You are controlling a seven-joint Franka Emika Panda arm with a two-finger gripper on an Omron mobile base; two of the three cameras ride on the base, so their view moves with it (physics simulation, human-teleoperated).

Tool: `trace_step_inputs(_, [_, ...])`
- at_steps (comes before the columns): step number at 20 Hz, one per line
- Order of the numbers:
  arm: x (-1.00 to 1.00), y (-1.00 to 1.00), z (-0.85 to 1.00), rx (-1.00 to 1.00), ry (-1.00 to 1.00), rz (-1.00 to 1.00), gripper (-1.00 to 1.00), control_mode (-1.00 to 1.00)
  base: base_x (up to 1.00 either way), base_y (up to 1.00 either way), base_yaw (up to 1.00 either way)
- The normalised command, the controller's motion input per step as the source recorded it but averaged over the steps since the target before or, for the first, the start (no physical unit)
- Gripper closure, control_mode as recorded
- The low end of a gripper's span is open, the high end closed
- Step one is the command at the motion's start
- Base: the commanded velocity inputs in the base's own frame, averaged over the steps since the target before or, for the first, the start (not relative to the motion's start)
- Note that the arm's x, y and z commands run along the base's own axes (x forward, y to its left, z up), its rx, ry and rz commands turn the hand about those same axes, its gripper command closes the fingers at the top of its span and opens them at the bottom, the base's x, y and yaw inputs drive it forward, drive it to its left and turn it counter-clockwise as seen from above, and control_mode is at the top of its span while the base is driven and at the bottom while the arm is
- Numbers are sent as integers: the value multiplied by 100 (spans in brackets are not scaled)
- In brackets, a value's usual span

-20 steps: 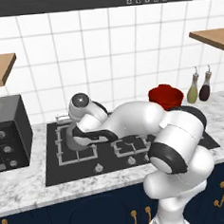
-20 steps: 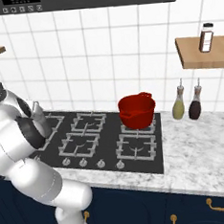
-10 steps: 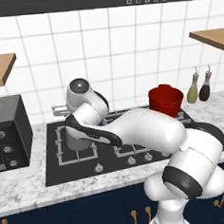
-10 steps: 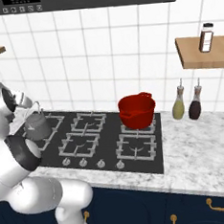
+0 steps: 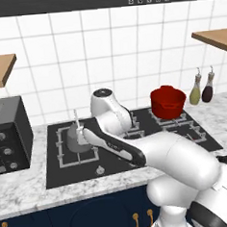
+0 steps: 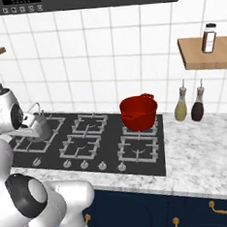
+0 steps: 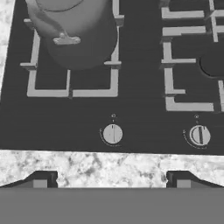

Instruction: Pick the kettle from the counter and place it on a stove burner. Then turn the burner on.

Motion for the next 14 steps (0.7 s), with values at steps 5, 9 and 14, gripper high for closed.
trace_step_inputs(5, [-27, -4, -83, -12, 26, 0, -100, -100, 0, 0, 0])
trace_step_inputs(9, [25, 8, -41, -1, -4, -1, -100, -100, 0, 0, 0])
trace_step_inputs(14, [52, 12, -51, 0, -1, -3, -100, -100, 0, 0, 0])
